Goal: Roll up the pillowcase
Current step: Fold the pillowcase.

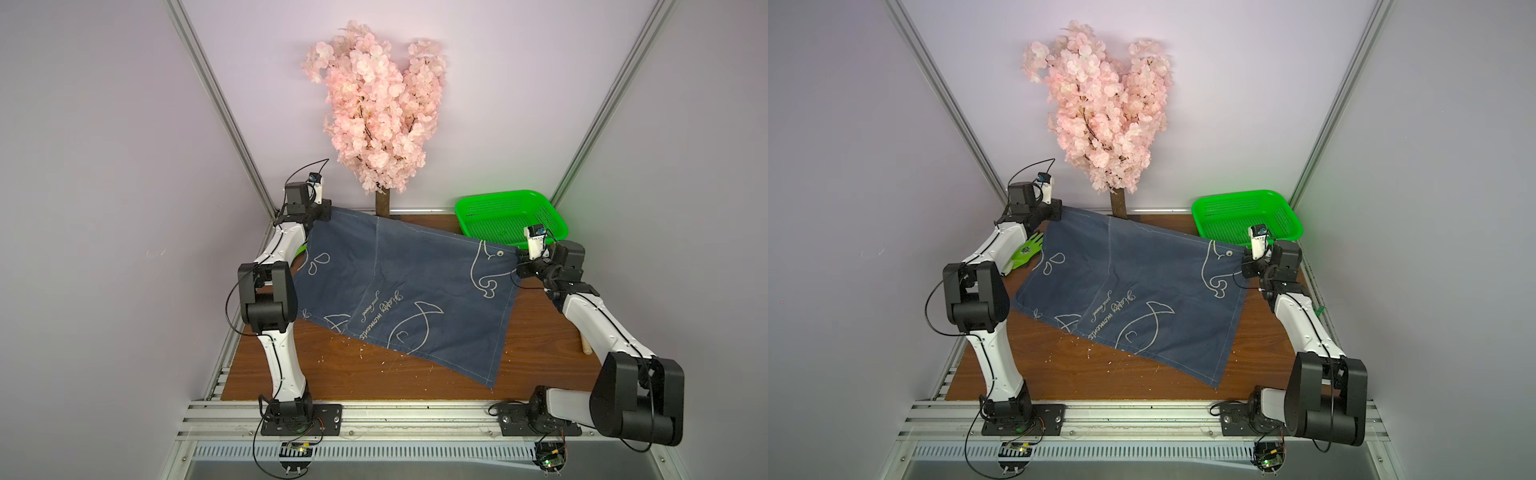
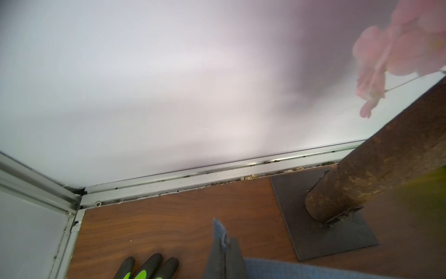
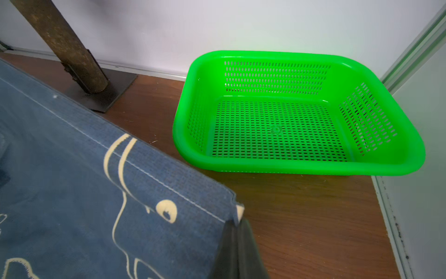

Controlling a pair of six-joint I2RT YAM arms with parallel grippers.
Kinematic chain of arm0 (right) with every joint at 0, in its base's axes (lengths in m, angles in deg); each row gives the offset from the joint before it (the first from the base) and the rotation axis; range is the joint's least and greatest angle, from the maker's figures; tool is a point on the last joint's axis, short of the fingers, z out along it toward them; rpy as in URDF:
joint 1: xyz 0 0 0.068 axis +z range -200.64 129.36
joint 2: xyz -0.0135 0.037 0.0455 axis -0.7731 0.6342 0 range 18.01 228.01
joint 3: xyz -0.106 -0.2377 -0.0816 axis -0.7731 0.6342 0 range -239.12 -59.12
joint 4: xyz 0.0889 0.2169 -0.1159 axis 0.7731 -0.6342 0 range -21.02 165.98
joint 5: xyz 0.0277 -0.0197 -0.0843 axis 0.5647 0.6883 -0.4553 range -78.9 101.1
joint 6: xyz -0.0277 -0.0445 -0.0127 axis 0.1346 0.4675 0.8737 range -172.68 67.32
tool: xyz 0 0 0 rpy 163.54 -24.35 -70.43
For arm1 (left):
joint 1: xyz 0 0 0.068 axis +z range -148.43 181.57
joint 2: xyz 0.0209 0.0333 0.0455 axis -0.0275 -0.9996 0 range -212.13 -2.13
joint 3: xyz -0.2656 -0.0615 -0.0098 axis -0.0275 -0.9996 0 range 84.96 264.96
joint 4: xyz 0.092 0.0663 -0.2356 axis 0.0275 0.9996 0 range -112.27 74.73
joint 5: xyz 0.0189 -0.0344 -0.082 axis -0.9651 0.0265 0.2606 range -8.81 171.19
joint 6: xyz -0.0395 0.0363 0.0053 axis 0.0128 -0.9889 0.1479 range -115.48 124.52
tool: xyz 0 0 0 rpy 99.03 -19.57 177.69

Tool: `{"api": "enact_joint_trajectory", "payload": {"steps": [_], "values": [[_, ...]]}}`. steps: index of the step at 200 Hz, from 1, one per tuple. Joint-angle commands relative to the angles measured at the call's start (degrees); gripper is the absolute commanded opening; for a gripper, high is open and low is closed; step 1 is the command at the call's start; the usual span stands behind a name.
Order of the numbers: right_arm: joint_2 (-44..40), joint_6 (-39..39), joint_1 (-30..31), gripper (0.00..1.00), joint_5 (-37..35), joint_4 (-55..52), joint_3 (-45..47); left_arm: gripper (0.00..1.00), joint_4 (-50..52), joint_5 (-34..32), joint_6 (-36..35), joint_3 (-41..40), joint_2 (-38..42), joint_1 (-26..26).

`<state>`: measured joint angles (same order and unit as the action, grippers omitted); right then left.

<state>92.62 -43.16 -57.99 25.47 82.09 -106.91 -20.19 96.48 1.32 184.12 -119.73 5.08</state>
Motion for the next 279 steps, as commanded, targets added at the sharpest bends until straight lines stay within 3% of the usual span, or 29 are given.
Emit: {"api": "enact_joint_trajectory", "payload": {"steps": [1, 67, 112, 161, 206, 279], "values": [[0.72, 2.39, -3.82, 0.04, -3.84, 1.62, -4.65, 0.0, -5.18, -0.6, -0.79, 0.84, -0.75, -0.42], [2.06, 4.0, -4.38, 0.04, 1.52, 0.5, -7.38, 0.0, -9.21, 2.23, 0.44, 3.19, -2.69, -2.14], [-6.57, 11.35, -3.83, 0.02, 9.71, -11.67, -2.99, 0.0, -11.52, 4.94, -3.82, -6.64, 3.58, -1.69], [-18.08, 20.48, -1.4, 0.0, 2.19, -17.66, 7.47, 0.0, -13.64, 3.98, -9.89, -23.21, 13.15, -0.98], [-26.65, 30.18, 0.79, 0.0, -5.27, -25.2, 13.74, 0.0, -10.59, -2.62, -12.39, -32.54, 19.93, 1.02], [-32.69, 38.84, 5.94, 0.02, -5.82, -37.89, 16.62, 0.0, -10.02, -10.29, -20.7, -44.66, 26.71, 1.59]]}}
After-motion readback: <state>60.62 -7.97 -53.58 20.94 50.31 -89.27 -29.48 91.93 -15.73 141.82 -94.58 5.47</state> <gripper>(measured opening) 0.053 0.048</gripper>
